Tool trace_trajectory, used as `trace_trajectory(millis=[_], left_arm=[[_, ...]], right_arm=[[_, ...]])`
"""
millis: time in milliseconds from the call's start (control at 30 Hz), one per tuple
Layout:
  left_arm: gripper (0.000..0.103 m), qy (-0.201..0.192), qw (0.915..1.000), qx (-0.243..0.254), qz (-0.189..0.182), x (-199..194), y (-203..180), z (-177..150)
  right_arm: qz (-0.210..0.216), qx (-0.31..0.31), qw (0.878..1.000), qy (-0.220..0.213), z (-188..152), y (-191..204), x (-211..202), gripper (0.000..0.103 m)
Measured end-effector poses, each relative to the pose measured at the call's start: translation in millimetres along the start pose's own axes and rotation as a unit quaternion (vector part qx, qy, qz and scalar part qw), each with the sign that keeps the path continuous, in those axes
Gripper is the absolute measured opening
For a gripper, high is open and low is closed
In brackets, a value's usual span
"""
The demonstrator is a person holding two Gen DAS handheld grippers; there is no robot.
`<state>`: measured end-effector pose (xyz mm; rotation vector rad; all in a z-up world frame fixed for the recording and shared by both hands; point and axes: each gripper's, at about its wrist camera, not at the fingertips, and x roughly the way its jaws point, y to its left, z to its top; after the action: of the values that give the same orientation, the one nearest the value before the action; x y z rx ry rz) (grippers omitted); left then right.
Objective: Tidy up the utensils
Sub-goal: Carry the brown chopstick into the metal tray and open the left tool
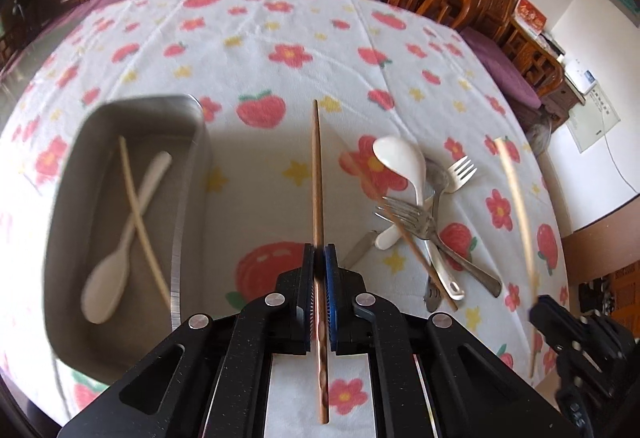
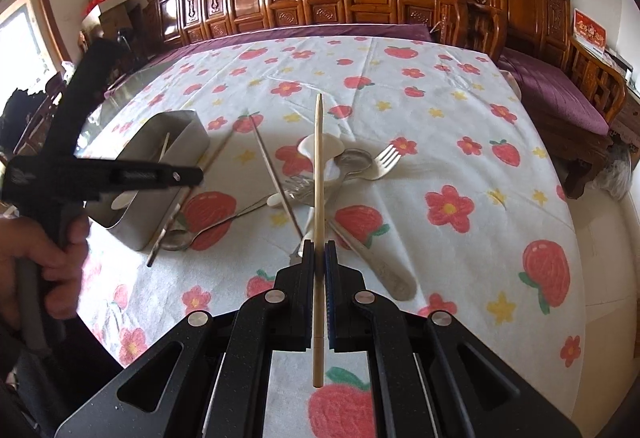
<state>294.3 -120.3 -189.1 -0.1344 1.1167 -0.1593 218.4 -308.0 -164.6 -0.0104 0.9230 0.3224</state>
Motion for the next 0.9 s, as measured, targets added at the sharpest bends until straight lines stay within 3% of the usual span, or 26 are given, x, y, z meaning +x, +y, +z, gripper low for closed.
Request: trace_trajectory(millis=[533,900], left_arm=[[0.004,-0.048,0.998,0.021,0.036,-55.0,66.6,24.9],[0.004,-0.044,0.9977,0.042,0.032,-39.7,107.4,34.7]], right_arm=[[0.03,-0.033,0.999,-0.009,30.5,71.8,14.4,0.006],[0.047,-0.035,0.998,-0.007,39.1,98.7,21.7,0.006]])
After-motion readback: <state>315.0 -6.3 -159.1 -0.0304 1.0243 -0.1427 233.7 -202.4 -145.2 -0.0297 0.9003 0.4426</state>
